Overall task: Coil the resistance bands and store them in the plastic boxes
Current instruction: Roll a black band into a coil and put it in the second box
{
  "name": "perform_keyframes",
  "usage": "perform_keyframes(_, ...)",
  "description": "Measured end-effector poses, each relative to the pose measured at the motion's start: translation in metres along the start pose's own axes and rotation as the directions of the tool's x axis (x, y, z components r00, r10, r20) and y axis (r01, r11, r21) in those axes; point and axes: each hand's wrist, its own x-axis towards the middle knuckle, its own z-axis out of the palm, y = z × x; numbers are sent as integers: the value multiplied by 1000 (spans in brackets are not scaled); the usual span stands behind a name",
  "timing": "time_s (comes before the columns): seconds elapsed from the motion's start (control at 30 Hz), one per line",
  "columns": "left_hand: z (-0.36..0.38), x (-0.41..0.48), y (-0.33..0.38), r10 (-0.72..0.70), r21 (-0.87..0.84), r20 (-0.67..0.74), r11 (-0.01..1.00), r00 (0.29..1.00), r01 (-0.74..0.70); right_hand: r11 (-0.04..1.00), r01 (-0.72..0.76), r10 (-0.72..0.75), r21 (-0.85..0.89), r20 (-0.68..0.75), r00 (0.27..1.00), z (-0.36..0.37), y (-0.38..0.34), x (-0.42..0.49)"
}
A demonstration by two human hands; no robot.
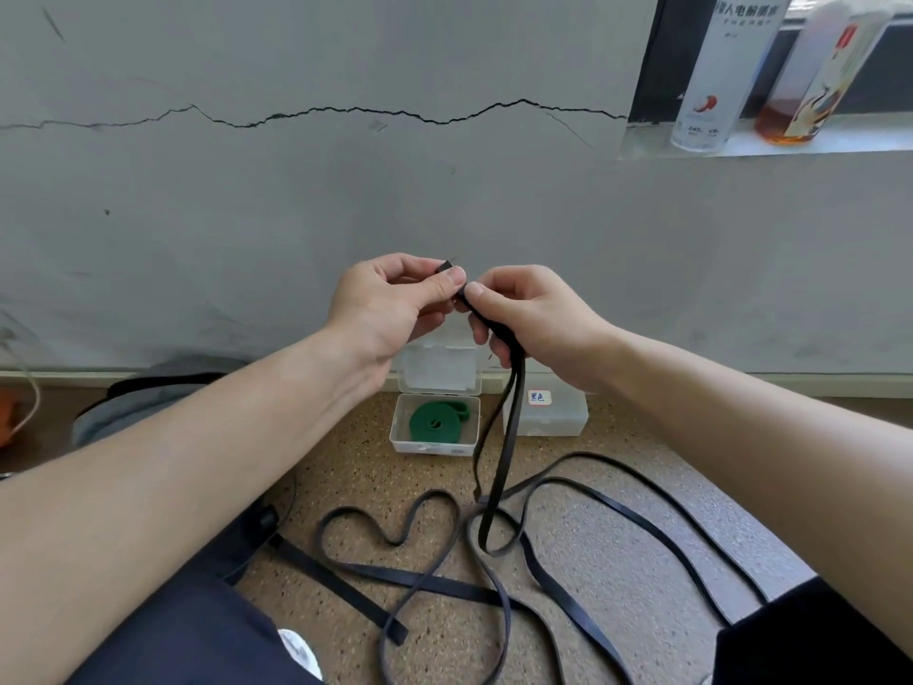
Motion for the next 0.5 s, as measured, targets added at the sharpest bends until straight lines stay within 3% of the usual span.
perform_keyframes(0.1, 3, -5, 0, 12, 8, -33, 1000, 999, -11, 999, -38, 38, 28, 19, 999, -1, 0, 2)
perform_keyframes(0.23, 11, -13, 2, 65, -113, -102, 991, 993, -76, 977, -76, 72, 200, 25, 997, -5, -6, 5)
perform_keyframes(0.37, 15, -16, 5, 92, -192, -68, 976, 993, -103, 937, -87, 82, 338, 28, 996, -9, -7, 5)
perform_keyframes(0.5, 17, -17, 3, 275, -24, -49, 961, 960, -276, 912, -133, 117, 388, 65, 991, -7, -7, 3)
